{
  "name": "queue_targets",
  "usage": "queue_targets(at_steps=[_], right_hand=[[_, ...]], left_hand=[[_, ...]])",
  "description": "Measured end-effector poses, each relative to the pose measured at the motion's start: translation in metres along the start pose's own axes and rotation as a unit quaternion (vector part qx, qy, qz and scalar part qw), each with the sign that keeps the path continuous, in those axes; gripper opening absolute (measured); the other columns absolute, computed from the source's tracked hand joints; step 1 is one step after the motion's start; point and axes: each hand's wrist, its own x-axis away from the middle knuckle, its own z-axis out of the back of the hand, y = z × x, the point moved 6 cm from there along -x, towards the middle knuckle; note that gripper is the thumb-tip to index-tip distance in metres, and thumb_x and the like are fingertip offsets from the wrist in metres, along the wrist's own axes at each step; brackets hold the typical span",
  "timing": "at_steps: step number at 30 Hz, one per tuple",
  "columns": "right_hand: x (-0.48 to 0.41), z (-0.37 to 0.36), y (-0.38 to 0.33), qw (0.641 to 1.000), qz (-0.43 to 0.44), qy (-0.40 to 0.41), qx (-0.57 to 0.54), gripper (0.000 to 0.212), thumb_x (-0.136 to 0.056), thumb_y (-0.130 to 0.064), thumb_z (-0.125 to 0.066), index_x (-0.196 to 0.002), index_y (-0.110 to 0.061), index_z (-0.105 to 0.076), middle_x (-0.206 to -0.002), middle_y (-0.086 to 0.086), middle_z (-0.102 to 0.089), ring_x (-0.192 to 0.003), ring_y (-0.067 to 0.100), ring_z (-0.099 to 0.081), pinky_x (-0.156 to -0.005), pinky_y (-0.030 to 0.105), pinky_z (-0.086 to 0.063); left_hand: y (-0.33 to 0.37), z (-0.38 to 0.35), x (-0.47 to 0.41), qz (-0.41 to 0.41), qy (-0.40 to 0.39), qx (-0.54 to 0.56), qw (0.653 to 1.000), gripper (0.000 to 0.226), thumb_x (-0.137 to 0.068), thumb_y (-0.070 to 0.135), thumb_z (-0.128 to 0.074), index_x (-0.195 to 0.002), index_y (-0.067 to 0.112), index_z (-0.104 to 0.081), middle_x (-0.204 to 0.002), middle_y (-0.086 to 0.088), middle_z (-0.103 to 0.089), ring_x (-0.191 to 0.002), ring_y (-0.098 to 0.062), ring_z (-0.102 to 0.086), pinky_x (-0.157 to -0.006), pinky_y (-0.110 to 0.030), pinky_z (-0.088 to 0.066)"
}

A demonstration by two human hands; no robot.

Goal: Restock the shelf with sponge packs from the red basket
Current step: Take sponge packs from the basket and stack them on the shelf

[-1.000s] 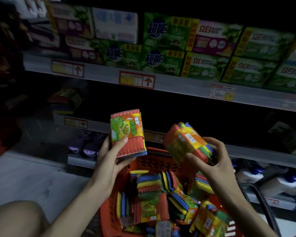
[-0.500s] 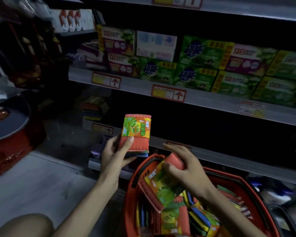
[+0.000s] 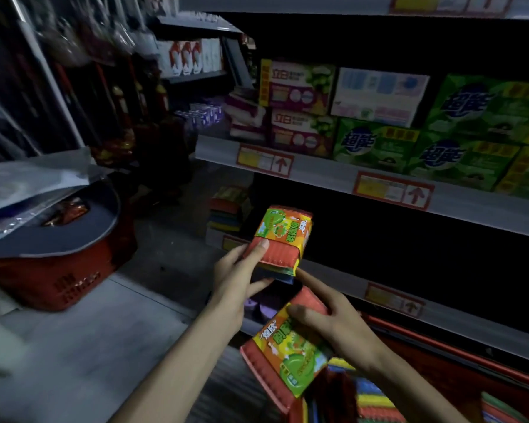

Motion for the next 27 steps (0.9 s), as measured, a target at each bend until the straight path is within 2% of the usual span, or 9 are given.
queue_targets(at_steps=[2, 5, 10, 13, 16, 20, 22, 24, 27], right_hand=[[-0.015, -0.004, 0.0, 0.998, 0.005, 0.044, 0.048, 0.048, -0.082, -0.041, -0.075, -0.119, -0.061, -0.053, -0.12, -0.02, -0.068, -0.108, 0.003, -0.068, -0.095, 0.029, -0.057], [-0.036, -0.009, 0.001, 0.992, 0.031, 0.086, 0.088, 0.06, -0.069, -0.059, -0.067, -0.127, -0.058, -0.055, -0.124, -0.025, -0.059, -0.109, -0.002, -0.064, -0.097, 0.037, -0.055], [-0.057, -0.02, -0.002, 0.992, 0.049, 0.099, 0.062, 0.051, -0.074, -0.053, -0.071, -0.112, -0.076, -0.048, -0.121, -0.031, -0.064, -0.106, -0.006, -0.066, -0.094, 0.03, -0.057], [-0.07, -0.022, 0.0, 0.996, 0.044, 0.066, 0.041, 0.063, -0.088, -0.031, -0.077, -0.108, -0.083, -0.048, -0.112, -0.029, -0.071, -0.099, 0.005, -0.073, -0.089, 0.028, -0.058], [-0.083, -0.019, 0.004, 0.998, 0.023, 0.054, 0.022, 0.059, -0.092, -0.021, -0.075, -0.119, -0.068, -0.052, -0.109, -0.022, -0.074, -0.099, 0.013, -0.074, -0.088, 0.029, -0.06], [-0.099, -0.018, 0.008, 0.998, 0.012, 0.062, -0.021, 0.067, -0.085, -0.025, -0.083, -0.138, -0.042, -0.044, -0.112, -0.04, -0.064, -0.103, -0.017, -0.063, -0.081, 0.006, -0.049], [-0.107, -0.018, 0.007, 0.998, 0.001, 0.06, -0.029, 0.077, -0.083, -0.024, -0.084, -0.144, -0.034, -0.038, -0.106, -0.038, -0.067, -0.099, -0.015, -0.066, -0.078, 0.007, -0.05], [-0.115, -0.018, 0.007, 0.998, -0.008, 0.054, -0.03, 0.068, -0.087, -0.013, -0.08, -0.14, -0.032, -0.041, -0.096, -0.035, -0.072, -0.093, -0.01, -0.069, -0.075, 0.01, -0.052], [-0.13, -0.016, 0.01, 0.997, -0.022, 0.065, -0.021, 0.066, -0.084, -0.018, -0.083, -0.139, -0.029, -0.048, -0.108, -0.013, -0.073, -0.098, 0.002, -0.072, -0.082, 0.021, -0.058]], left_hand=[[0.001, 0.004, -0.012, -0.001, 0.007, 0.003, 1.0, 0.033, -0.087, 0.026, -0.079, -0.116, 0.01, -0.073, -0.11, -0.011, -0.077, -0.095, -0.018, -0.076, -0.078, -0.039, -0.064], [-0.001, 0.012, -0.028, -0.006, 0.036, 0.02, 0.999, 0.031, -0.086, 0.025, -0.081, -0.112, 0.01, -0.075, -0.106, -0.013, -0.077, -0.093, -0.023, -0.077, -0.075, -0.037, -0.064], [-0.003, 0.021, -0.053, 0.009, 0.056, 0.056, 0.997, 0.03, -0.085, 0.025, -0.083, -0.108, 0.009, -0.074, -0.105, -0.016, -0.078, -0.098, -0.032, -0.076, -0.08, -0.043, -0.065], [-0.001, 0.02, -0.068, 0.004, 0.045, 0.056, 0.997, 0.039, -0.083, 0.027, -0.084, -0.114, 0.009, -0.071, -0.11, -0.014, -0.077, -0.101, -0.027, -0.076, -0.084, -0.043, -0.064], [0.004, 0.018, -0.081, -0.006, 0.022, 0.016, 1.0, 0.033, -0.088, 0.031, -0.078, -0.118, 0.018, -0.071, -0.118, -0.007, -0.074, -0.107, -0.02, -0.072, -0.089, -0.042, -0.062], [0.011, 0.012, -0.091, -0.046, -0.007, -0.094, 0.995, 0.039, -0.096, 0.035, -0.068, -0.134, 0.031, -0.066, -0.126, 0.005, -0.069, -0.116, -0.012, -0.064, -0.102, -0.042, -0.054], [0.014, 0.011, -0.094, -0.051, -0.011, -0.114, 0.992, 0.05, -0.096, 0.038, -0.066, -0.144, 0.028, -0.057, -0.137, 0.006, -0.064, -0.126, -0.013, -0.058, -0.112, -0.044, -0.046], [0.016, 0.012, -0.095, -0.037, -0.018, -0.099, 0.994, 0.062, -0.093, 0.047, -0.065, -0.15, 0.026, -0.05, -0.148, 0.005, -0.054, -0.137, -0.016, -0.05, -0.118, -0.046, -0.037], [0.016, 0.012, -0.101, -0.027, -0.032, -0.098, 0.994, 0.065, -0.096, 0.046, -0.061, -0.154, 0.025, -0.041, -0.153, 0.005, -0.045, -0.14, -0.02, -0.044, -0.118, -0.043, -0.034]])
